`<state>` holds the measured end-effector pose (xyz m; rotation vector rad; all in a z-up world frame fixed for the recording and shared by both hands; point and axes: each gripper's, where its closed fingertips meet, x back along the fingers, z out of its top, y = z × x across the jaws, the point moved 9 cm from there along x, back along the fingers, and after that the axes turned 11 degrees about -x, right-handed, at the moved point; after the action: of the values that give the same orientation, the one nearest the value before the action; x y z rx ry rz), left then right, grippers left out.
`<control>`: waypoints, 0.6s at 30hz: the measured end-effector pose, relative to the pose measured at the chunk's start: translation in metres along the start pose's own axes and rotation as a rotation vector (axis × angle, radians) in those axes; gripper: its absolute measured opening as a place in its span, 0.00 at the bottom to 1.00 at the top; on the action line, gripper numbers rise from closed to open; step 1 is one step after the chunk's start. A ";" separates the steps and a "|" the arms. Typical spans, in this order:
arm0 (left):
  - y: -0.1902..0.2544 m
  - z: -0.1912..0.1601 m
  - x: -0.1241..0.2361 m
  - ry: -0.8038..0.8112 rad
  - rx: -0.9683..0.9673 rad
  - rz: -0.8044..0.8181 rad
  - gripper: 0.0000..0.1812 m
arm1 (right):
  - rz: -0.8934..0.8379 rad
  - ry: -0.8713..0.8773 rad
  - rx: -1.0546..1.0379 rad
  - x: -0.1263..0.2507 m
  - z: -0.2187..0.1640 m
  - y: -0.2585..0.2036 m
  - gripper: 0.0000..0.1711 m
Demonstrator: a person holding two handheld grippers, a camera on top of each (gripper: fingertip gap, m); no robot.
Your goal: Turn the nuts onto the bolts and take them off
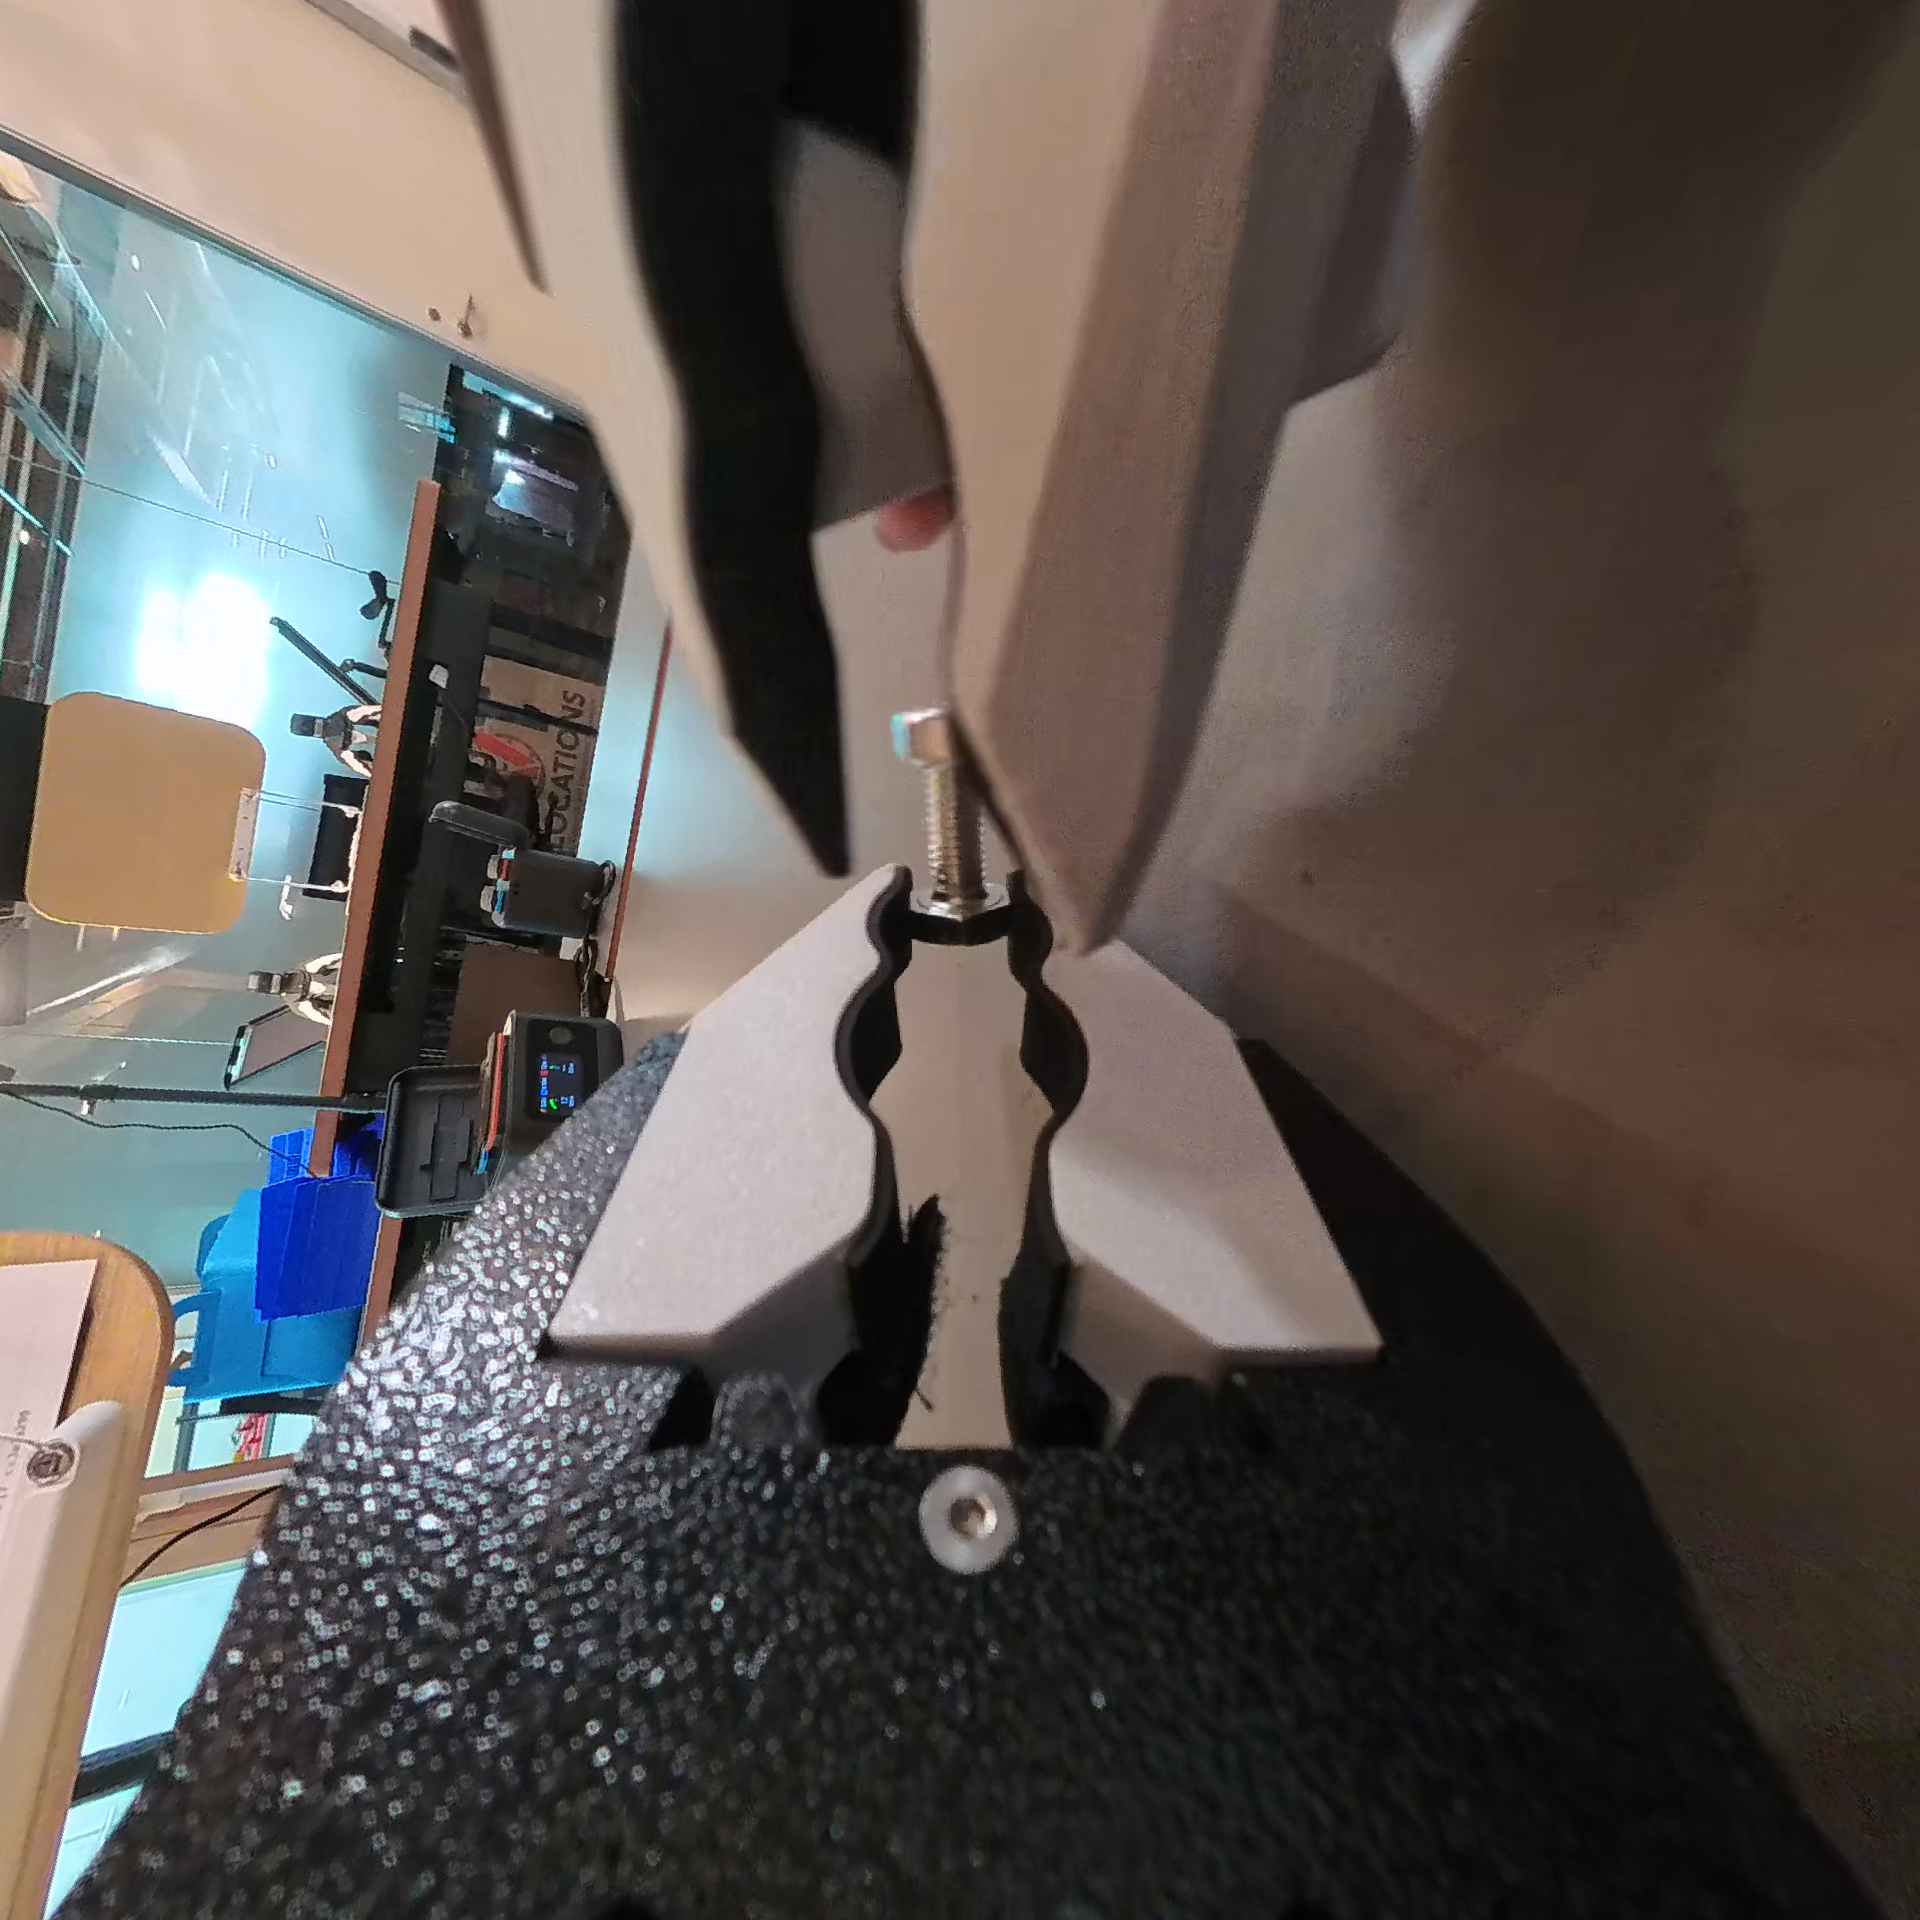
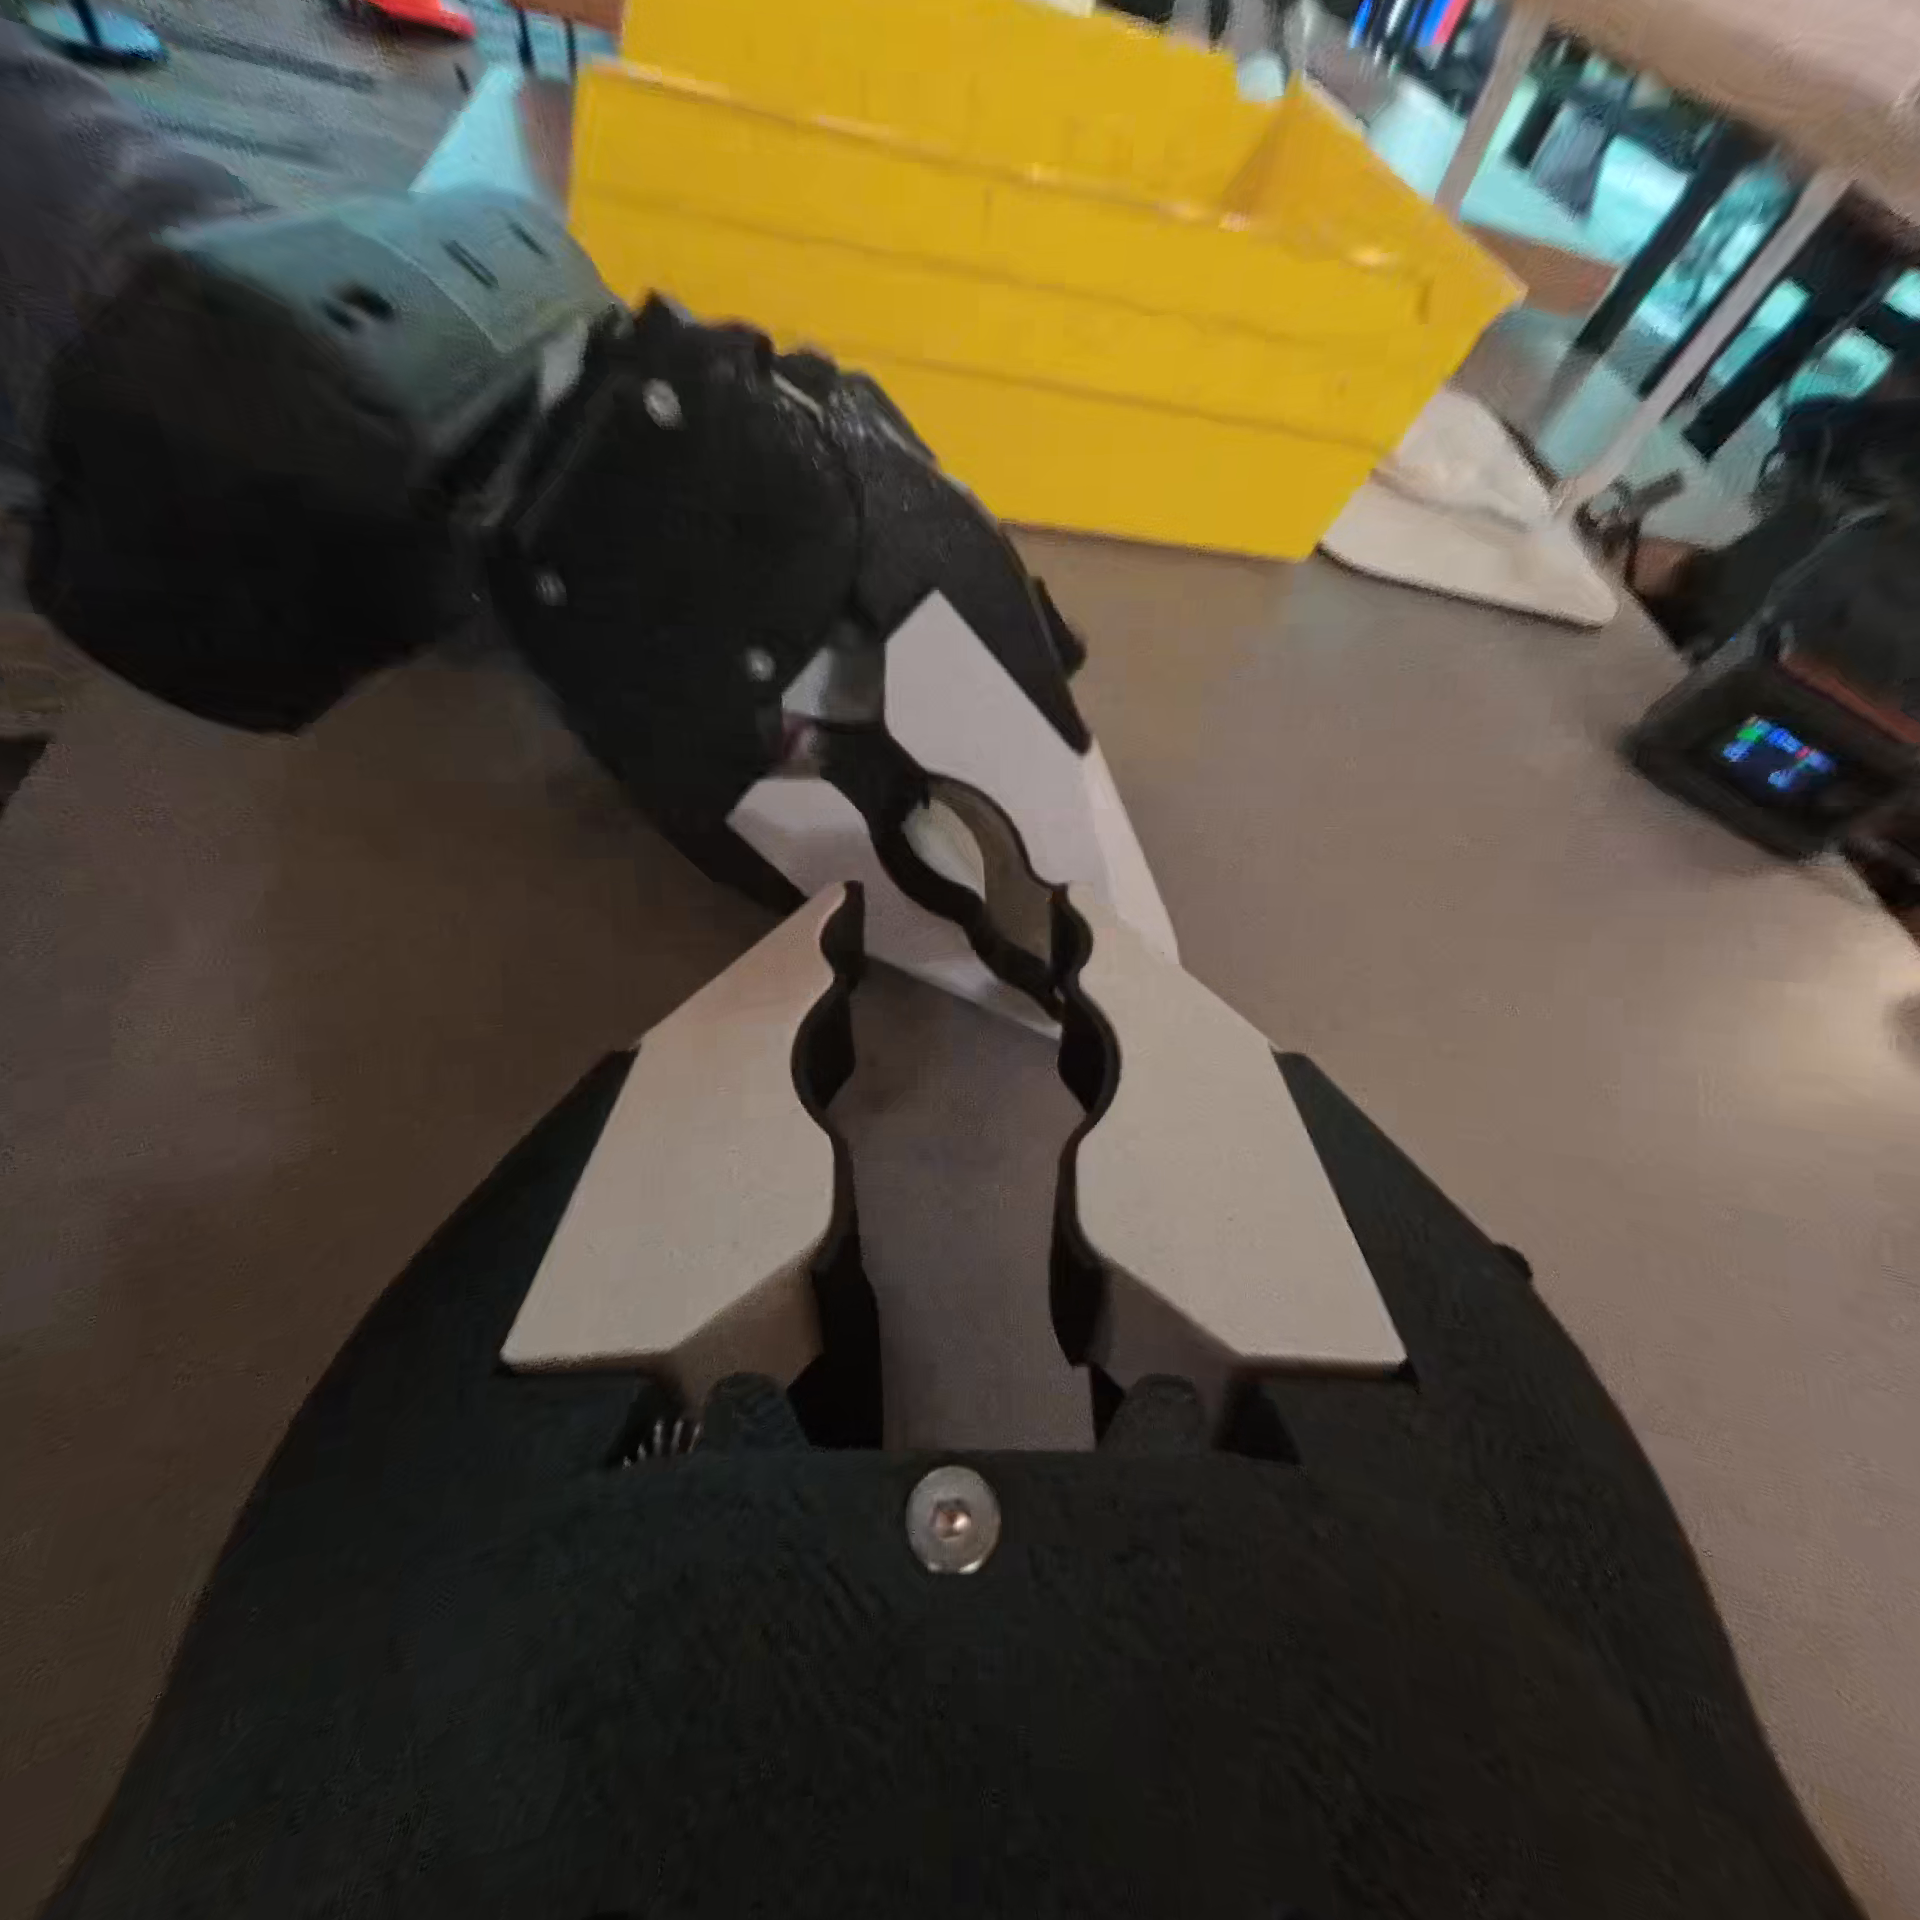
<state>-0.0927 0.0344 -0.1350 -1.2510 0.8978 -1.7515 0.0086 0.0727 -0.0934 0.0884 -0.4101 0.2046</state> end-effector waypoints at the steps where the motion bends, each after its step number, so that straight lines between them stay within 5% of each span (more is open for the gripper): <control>1: 0.000 0.000 0.000 0.001 0.001 0.001 0.09 | -0.033 0.023 0.004 0.002 0.002 0.001 0.20; 8: 0.000 0.000 0.000 -0.002 -0.002 0.001 0.09 | -0.146 -0.210 -0.178 0.002 -0.022 0.025 0.23; 14: -0.001 -0.001 0.000 -0.003 0.000 0.003 0.09 | -0.083 0.017 -0.004 0.002 0.002 0.005 0.21; 18: -0.001 -0.001 0.000 -0.006 -0.001 0.003 0.09 | -0.155 -0.186 -0.186 0.006 -0.019 0.026 0.23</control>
<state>-0.0937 0.0348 -0.1343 -1.2541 0.8974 -1.7442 0.0154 0.1016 -0.1077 -0.0444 -0.6033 0.0046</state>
